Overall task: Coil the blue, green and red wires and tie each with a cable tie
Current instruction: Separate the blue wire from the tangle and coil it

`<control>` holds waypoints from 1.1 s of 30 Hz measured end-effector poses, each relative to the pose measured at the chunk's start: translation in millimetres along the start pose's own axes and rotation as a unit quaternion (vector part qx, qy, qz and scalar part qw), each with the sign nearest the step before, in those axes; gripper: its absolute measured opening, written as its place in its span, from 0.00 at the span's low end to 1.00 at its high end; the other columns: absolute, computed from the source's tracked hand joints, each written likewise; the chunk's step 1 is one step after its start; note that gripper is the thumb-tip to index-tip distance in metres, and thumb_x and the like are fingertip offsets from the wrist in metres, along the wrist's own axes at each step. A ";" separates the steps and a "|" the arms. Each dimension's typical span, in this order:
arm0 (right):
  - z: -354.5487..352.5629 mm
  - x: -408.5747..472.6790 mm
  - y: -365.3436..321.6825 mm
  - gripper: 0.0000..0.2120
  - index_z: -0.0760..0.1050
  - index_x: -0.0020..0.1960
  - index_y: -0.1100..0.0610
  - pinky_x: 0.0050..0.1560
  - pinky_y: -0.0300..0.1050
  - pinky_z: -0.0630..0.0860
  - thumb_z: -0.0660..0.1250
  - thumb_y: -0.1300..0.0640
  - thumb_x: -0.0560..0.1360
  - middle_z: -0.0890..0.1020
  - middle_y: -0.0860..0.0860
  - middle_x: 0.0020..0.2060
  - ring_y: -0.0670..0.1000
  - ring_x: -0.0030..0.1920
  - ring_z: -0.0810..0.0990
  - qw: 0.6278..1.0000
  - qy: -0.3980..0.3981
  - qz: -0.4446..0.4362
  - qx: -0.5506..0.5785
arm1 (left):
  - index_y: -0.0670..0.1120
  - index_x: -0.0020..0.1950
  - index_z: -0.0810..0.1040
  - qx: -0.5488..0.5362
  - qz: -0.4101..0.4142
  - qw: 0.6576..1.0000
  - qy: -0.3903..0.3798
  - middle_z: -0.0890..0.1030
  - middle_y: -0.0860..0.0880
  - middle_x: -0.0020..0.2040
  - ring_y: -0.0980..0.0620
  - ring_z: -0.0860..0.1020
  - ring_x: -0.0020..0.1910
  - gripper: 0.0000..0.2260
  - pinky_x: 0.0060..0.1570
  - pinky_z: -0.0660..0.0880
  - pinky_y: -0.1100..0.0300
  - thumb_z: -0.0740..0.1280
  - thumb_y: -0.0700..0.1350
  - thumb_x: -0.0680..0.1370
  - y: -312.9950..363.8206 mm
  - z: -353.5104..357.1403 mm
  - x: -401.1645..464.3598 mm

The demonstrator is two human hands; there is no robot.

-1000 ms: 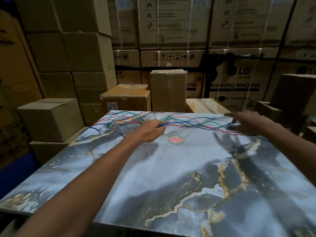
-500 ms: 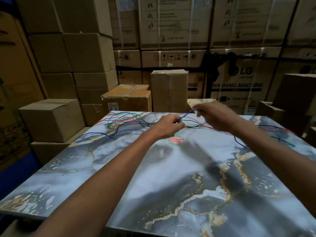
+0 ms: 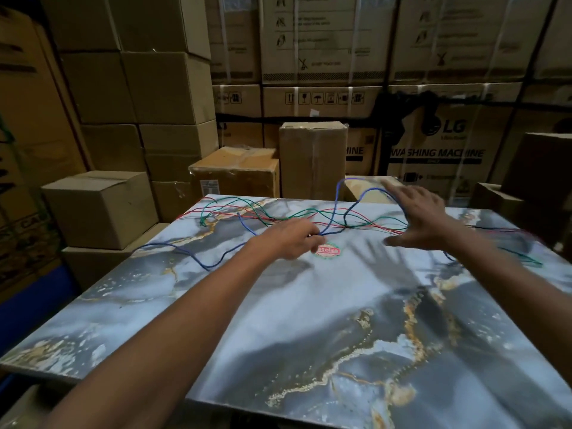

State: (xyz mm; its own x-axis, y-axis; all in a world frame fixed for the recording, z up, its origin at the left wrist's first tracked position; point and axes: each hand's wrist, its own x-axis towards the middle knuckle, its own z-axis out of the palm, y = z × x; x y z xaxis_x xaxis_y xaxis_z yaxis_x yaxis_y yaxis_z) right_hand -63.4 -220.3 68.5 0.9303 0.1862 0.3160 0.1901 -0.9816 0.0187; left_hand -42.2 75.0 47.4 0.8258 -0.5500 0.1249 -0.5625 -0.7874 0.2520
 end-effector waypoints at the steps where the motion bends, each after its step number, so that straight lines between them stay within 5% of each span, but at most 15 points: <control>1: -5.3 -1.3 -13.4 0.60 0.47 0.84 0.44 0.74 0.59 0.56 0.80 0.38 0.63 0.63 0.57 0.78 0.61 0.78 0.58 0.998 0.045 -0.026 0.022 | 0.49 0.41 0.81 -0.010 -0.001 1.000 -0.011 0.75 0.50 0.36 0.50 0.74 0.38 0.17 0.38 0.68 0.54 0.60 0.55 0.83 5.4 -0.5 2.6; 3: -17.6 -3.7 -34.8 0.62 0.45 0.83 0.42 0.74 0.62 0.54 0.77 0.36 0.59 0.61 0.56 0.79 0.62 0.79 0.56 0.991 0.103 -0.079 0.039 | 0.48 0.39 0.82 -0.037 -0.011 0.999 -0.032 0.76 0.47 0.35 0.50 0.73 0.34 0.18 0.35 0.66 0.55 0.61 0.55 0.82 10.1 0.2 7.9; 6: -42.1 -7.6 -51.2 0.62 0.44 0.83 0.41 0.73 0.62 0.59 0.81 0.41 0.62 0.66 0.54 0.76 0.59 0.75 0.62 0.981 0.073 -0.133 0.120 | 0.48 0.36 0.82 -0.047 -0.048 0.996 -0.057 0.74 0.48 0.32 0.50 0.71 0.32 0.19 0.36 0.66 0.55 0.63 0.55 0.82 8.8 1.8 14.0; 10: -88.7 -19.9 -64.1 0.54 0.58 0.79 0.36 0.79 0.52 0.59 0.83 0.37 0.60 0.66 0.41 0.76 0.44 0.75 0.63 0.949 -0.191 -0.124 0.219 | 0.49 0.37 0.82 0.008 -0.121 0.992 -0.039 0.81 0.45 0.41 0.49 0.76 0.40 0.16 0.43 0.72 0.55 0.66 0.55 0.80 -0.5 3.4 19.5; 13: -92.2 -25.8 -80.3 0.46 0.67 0.74 0.34 0.79 0.50 0.60 0.77 0.27 0.60 0.69 0.38 0.75 0.41 0.75 0.67 0.918 -0.328 -0.118 0.189 | 0.47 0.53 0.82 0.049 -0.165 0.984 0.048 0.80 0.42 0.54 0.42 0.78 0.54 0.13 0.48 0.73 0.52 0.68 0.55 0.79 -3.1 4.4 22.4; 16: -68.3 -20.0 -101.4 0.30 0.75 0.66 0.40 0.67 0.44 0.73 0.75 0.32 0.68 0.79 0.43 0.66 0.43 0.63 0.78 0.941 -0.207 -0.105 0.246 | 0.45 0.56 0.81 0.036 -0.166 0.979 0.115 0.80 0.42 0.53 0.41 0.78 0.54 0.14 0.43 0.70 0.53 0.70 0.54 0.77 0.1 5.2 27.9; 18: -42.1 -8.6 -110.1 0.31 0.73 0.69 0.47 0.54 0.45 0.74 0.76 0.37 0.71 0.80 0.49 0.61 0.50 0.56 0.79 0.985 -0.079 -0.102 0.118 | 0.45 0.52 0.82 -0.006 -0.164 0.976 0.142 0.80 0.43 0.49 0.43 0.79 0.49 0.11 0.39 0.70 0.55 0.71 0.51 0.77 3.9 4.5 30.8; 20: -16.2 0.6 -115.9 0.34 0.67 0.73 0.50 0.52 0.49 0.74 0.75 0.41 0.72 0.79 0.53 0.61 0.57 0.59 0.79 0.997 -0.009 -0.075 0.009 | 0.44 0.48 0.83 -0.069 -0.158 0.974 0.147 0.80 0.45 0.41 0.47 0.78 0.40 0.08 0.33 0.67 0.58 0.72 0.48 0.75 9.9 0.0 28.2; 23: 9.1 12.5 -118.4 0.29 0.66 0.75 0.49 0.54 0.53 0.75 0.69 0.42 0.77 0.78 0.55 0.63 0.61 0.62 0.79 0.999 0.001 -0.029 -0.023 | 0.42 0.45 0.85 -0.164 -0.112 0.972 0.125 0.81 0.42 0.36 0.50 0.73 0.34 0.06 0.31 0.66 0.60 0.71 0.43 0.73 19.2 -11.3 20.6; 27: 24.6 25.0 -112.8 0.14 0.80 0.61 0.53 0.44 0.50 0.72 0.63 0.48 0.83 0.84 0.58 0.52 0.63 0.53 0.81 0.999 0.046 0.002 -0.012 | 0.41 0.52 0.83 -0.261 -0.069 0.960 0.069 0.76 0.45 0.34 0.50 0.71 0.32 0.08 0.29 0.68 0.59 0.71 0.41 0.75 22.4 -20.6 12.4; 30: 23.0 34.7 -85.3 0.14 0.84 0.54 0.56 0.45 0.50 0.78 0.64 0.48 0.82 0.85 0.62 0.46 0.65 0.48 0.83 0.991 0.071 0.055 0.104 | 0.45 0.60 0.77 -0.323 -0.066 0.943 0.049 0.75 0.46 0.36 0.53 0.70 0.29 0.17 0.26 0.66 0.61 0.75 0.45 0.74 11.5 -25.7 4.8; 33: 19.7 44.5 -49.4 0.14 0.84 0.45 0.59 0.43 0.59 0.83 0.67 0.50 0.80 0.85 0.59 0.35 0.63 0.38 0.86 0.962 0.101 0.119 0.224 | 0.43 0.55 0.79 -0.318 -0.043 0.946 0.048 0.77 0.45 0.36 0.52 0.72 0.30 0.17 0.28 0.71 0.60 0.77 0.49 0.72 -5.2 -29.5 -3.8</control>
State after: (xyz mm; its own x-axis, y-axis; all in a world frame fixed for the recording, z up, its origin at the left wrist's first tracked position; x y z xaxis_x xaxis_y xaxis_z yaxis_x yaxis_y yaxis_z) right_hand -25.1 -162.7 63.0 0.8931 -0.0973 0.4393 0.1378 -0.8703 -0.4729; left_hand -41.2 89.4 73.9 0.8847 -0.4395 0.1556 -0.3794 -0.4846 0.7882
